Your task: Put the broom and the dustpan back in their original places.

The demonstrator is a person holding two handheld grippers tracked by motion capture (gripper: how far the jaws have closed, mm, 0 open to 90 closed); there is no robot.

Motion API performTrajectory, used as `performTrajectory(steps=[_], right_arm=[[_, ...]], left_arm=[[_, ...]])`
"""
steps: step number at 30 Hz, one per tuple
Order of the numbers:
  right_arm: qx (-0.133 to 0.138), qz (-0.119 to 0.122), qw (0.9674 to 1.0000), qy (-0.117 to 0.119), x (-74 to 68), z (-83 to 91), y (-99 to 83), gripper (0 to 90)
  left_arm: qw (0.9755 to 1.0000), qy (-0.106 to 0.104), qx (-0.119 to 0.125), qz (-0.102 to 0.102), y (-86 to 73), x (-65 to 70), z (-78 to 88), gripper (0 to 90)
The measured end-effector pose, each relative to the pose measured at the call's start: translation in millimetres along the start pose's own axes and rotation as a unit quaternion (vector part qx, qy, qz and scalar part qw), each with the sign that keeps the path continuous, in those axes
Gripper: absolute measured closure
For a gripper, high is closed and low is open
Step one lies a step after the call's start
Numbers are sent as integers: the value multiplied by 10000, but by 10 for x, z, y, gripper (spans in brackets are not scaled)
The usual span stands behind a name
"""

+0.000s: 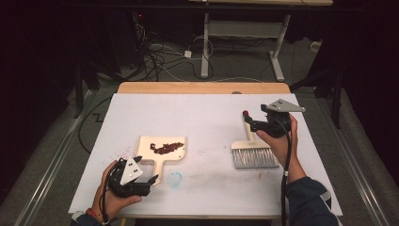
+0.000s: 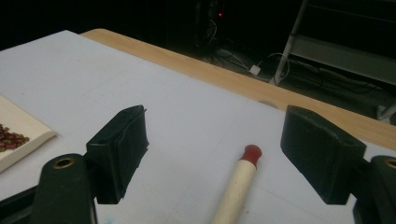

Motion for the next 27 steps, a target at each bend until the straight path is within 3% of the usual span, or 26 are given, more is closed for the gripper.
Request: performTrajectory(steps=[3, 9, 16, 27], right_arm=[[79, -2, 10000, -12, -16, 32, 27, 201], [148, 82, 9998, -53, -71, 63, 58, 175], [138, 120, 9998, 2, -131, 143, 64, 175], [247, 420, 9988, 44, -228, 294, 42, 182]], left_arm=[[10000, 17, 15, -85, 11, -5, -3, 181], [10000, -36, 8, -24, 2, 2, -2, 167], [9999, -42, -30, -88, -1, 19, -12, 167], [9999, -30, -65, -125, 1, 28, -16, 167]])
Point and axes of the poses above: each handheld gripper's, and its own axes: z roughly backward along the jaws, y roughly out of its top, x roughly to its right, the point moved 7 cm from there along -z, roughly forward along the jaws, and after that the axes turned 15 degrees about -y, right-handed, at the moved point
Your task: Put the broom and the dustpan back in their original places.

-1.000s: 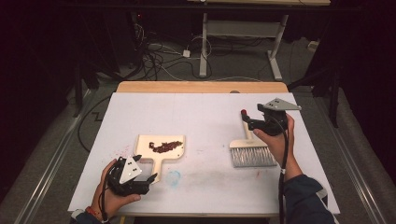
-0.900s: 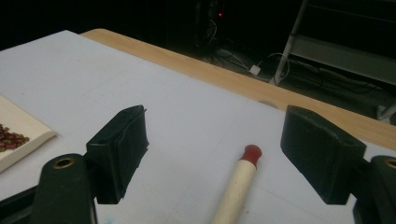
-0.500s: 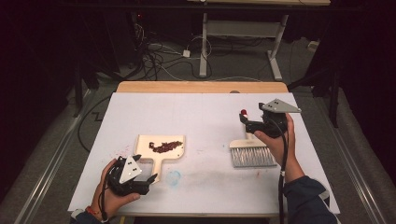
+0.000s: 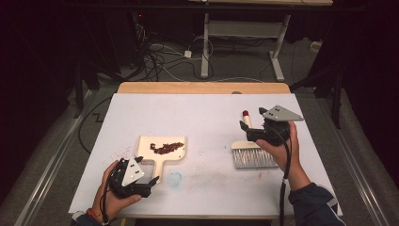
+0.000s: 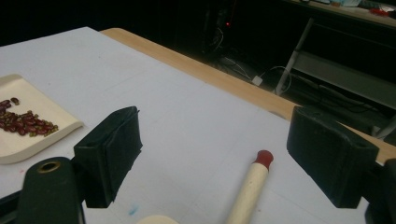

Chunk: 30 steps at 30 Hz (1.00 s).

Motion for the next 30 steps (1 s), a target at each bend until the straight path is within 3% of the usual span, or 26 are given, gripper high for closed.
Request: performTrajectory(steps=[19, 30], right_arm=[[183, 400, 9990, 57, -104, 225, -72, 190], [248, 469, 9985, 97, -102, 352, -114, 192]], left_arm=[[10000, 5, -32, -10, -7, 1, -2, 167], [10000, 34, -28, -24, -2, 6, -5, 167]])
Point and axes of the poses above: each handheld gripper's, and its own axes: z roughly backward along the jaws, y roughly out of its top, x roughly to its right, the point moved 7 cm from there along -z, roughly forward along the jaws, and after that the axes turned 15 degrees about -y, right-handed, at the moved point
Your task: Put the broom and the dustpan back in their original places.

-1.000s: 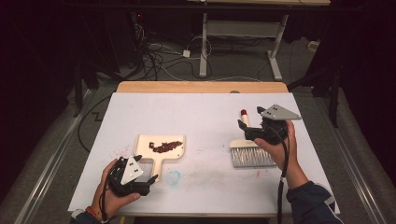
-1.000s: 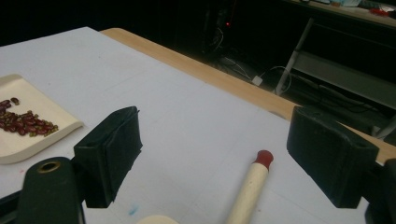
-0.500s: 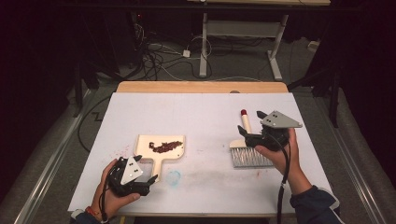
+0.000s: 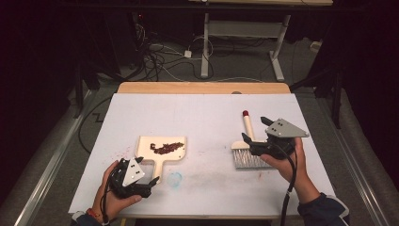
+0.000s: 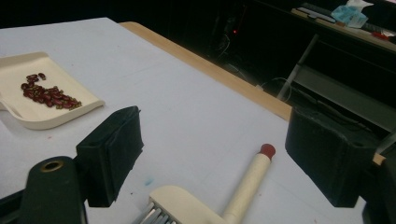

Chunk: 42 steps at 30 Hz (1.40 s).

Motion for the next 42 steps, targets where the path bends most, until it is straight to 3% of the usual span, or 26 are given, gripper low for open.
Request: performTrajectory(steps=[28, 35, 42], right_arm=[[-12, 249, 9997, 89, -119, 230, -196, 193], [-63, 364, 9993, 39, -128, 279, -303, 193], [78, 380, 9992, -70, -96, 341, -410, 197]], left_arm=[[9999, -3, 43, -114, 17, 25, 25, 167], [9999, 17, 82, -122, 23, 24, 23, 167], [9999, 39, 62, -127, 21, 18, 30, 168]])
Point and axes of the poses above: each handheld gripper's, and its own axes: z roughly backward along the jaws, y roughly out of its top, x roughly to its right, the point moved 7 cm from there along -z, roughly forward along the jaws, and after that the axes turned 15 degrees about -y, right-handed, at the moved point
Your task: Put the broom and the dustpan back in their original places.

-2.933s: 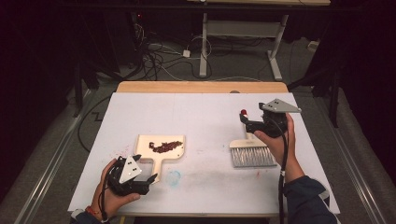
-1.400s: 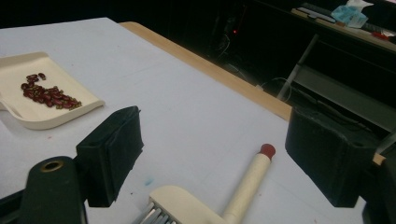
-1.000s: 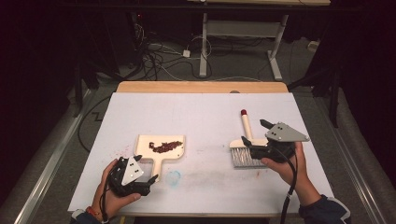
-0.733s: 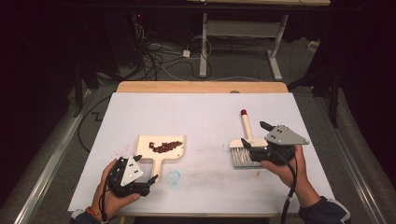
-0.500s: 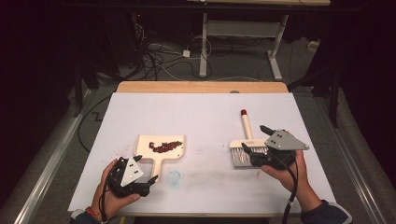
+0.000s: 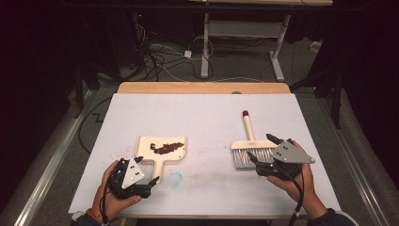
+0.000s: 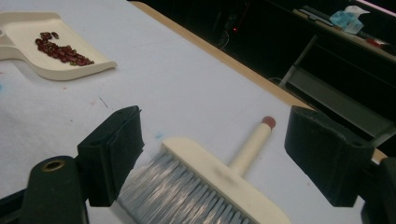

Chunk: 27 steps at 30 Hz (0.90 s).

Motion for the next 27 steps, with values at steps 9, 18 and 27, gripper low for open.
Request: performTrajectory(steps=[9, 18, 27], right_arm=[[-17, -100, 9999, -129, 68, 53, -158, 199], [59, 119, 9995, -291, 77, 124, -327, 203], [-114, 0, 9996, -265, 101, 151, -513, 202]], left_arm=[[10000, 2, -6, -33, 5, 13, 6, 167], [9998, 195, -41, -23, 6, -19, 18, 173], [9999, 144, -30, -31, 15, -18, 2, 173]])
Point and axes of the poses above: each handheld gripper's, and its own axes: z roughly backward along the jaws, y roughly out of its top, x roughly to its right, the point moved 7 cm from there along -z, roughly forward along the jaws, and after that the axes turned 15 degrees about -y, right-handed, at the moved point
